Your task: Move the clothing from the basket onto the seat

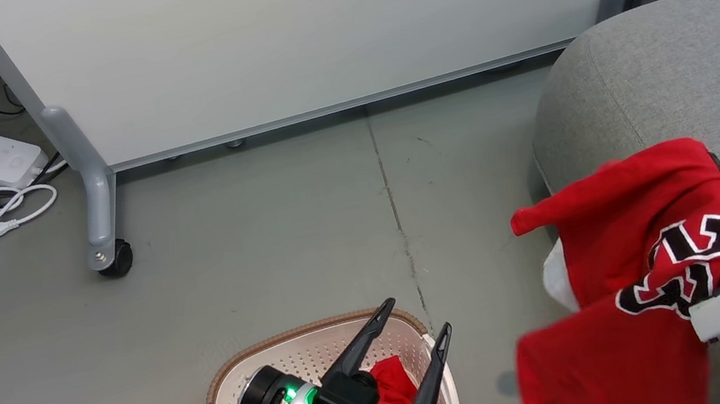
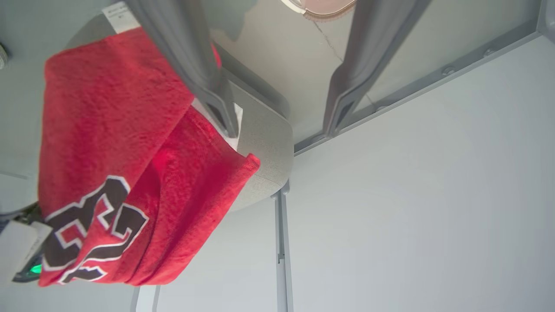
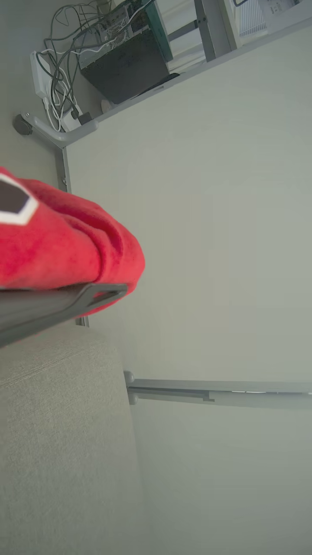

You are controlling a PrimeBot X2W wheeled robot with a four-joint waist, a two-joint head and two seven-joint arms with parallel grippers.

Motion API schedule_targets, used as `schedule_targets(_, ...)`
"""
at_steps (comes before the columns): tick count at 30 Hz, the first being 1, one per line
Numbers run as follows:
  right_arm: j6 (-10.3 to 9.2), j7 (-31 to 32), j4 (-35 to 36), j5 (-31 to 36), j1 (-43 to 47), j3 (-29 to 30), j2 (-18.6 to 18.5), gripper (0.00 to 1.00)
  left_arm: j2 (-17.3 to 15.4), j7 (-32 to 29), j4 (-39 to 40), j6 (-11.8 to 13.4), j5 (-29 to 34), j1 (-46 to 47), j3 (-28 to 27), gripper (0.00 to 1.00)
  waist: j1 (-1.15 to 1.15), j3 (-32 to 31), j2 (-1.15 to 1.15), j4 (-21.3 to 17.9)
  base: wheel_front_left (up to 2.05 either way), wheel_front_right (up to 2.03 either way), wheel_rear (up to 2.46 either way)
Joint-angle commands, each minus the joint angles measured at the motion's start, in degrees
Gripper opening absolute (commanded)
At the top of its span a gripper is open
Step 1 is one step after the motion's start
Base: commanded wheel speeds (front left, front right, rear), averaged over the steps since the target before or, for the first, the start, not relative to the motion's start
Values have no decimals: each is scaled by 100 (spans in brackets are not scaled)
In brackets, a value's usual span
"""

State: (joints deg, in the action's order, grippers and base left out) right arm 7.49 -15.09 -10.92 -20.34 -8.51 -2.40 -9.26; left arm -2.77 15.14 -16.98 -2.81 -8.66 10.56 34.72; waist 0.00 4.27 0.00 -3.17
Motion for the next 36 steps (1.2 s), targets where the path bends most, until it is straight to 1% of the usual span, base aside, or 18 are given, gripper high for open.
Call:
schedule_targets(1,1,-12,-27,-25,44,21,-9,0,-21,2,-4,-18,-2,-76,4,100,0,1,0,0,0,0,0)
schedule_targets(5,1,-12,-176,-27,105,15,24,0,-22,2,-28,-69,-63,-106,39,100,0,0,0,-5,0,0,0)
schedule_targets(11,1,-11,-370,-47,156,-18,33,0,-22,2,-80,-61,-158,-162,63,100,0,-12,0,4,0,0,0)
schedule_targets(17,1,-11,-418,-43,153,-51,22,0,-22,2,-100,-79,-182,-166,117,100,0,-19,0,15,0,0,0)
schedule_targets(27,1,-11,-403,-58,95,-71,0,0,-22,2,-116,-27,-168,-140,86,100,0,-26,0,3,0,0,0)
schedule_targets(31,1,-11,-379,-68,72,-66,-11,0,-22,2,-111,-29,-156,-127,87,100,0,-24,0,-62,0,0,0)
schedule_targets(36,1,-11,-332,-120,24,6,-12,0,-22,2,-89,-25,-152,-111,87,100,0,-4,0,-267,0,0,0)
